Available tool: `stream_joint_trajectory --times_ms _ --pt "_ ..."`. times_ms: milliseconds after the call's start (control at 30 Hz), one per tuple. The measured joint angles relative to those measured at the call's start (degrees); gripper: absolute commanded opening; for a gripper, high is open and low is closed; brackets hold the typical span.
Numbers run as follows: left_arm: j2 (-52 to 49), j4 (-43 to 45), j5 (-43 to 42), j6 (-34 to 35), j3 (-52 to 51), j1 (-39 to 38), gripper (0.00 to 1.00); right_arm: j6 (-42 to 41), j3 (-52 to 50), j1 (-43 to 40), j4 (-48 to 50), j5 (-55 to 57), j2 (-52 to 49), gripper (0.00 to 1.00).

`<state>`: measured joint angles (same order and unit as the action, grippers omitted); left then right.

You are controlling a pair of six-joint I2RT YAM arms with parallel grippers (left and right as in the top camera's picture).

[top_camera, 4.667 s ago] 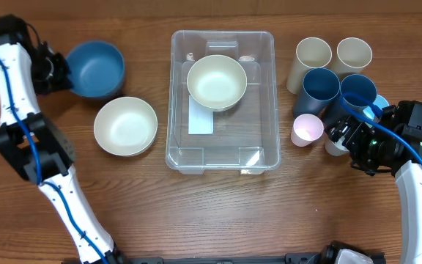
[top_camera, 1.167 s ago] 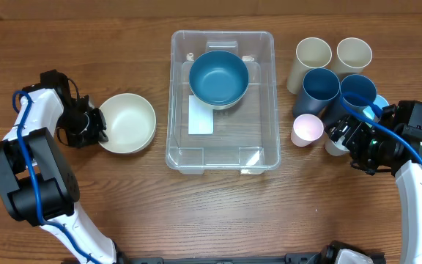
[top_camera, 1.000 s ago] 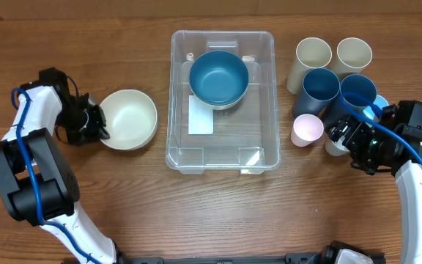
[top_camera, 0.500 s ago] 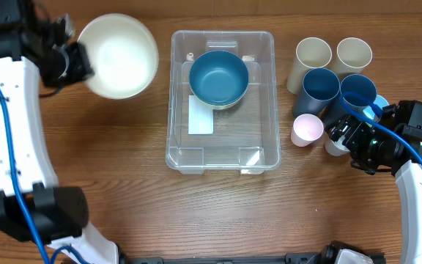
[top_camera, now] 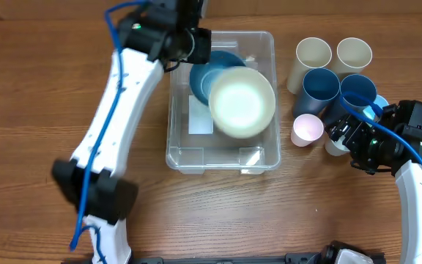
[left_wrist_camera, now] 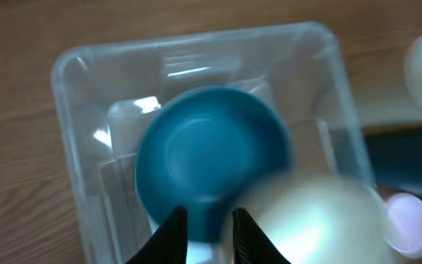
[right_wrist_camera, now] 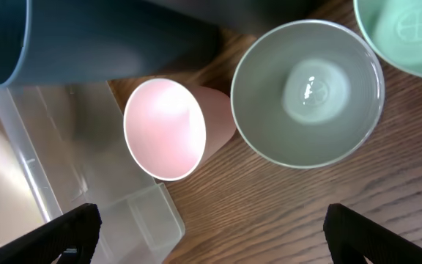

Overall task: Pack container
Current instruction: 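Lift the cream bowl and lower it into the bin, then push the cream bowl onto the blue bowl stack with the left gripper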

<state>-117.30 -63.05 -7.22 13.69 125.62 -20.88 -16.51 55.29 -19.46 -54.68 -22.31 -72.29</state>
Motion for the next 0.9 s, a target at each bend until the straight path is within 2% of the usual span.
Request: stream_joint_trajectory --times_ms 233,333,533,667,900 --pt "-9.8 4.2 -2.4 4.0 -0.4 3.0 0.14 0.0 0.0 0.0 -1.0 0.0 0.0 1.00" --pt "-10.2 3.9 -3.5 4.5 -0.4 4.4 0.24 0.0 0.0 0.0 -1.0 0.0 0.0 1.00" --pt "-10.0 -1.7 -6.3 4.1 -0.4 4.0 0.36 0.0 0.0 0.0 -1.5 0.0 0.0 1.00" --pt "-8.8 -6.6 -7.2 2.1 -0.4 2.1 0.54 0.0 0.0 0.0 -1.5 0.0 0.0 1.00" --pt "-4.7 -13.4 -6.1 -3.2 0.0 -2.3 0.56 0.0 0.0 0.0 -1.6 0.0 0.0 1.00"
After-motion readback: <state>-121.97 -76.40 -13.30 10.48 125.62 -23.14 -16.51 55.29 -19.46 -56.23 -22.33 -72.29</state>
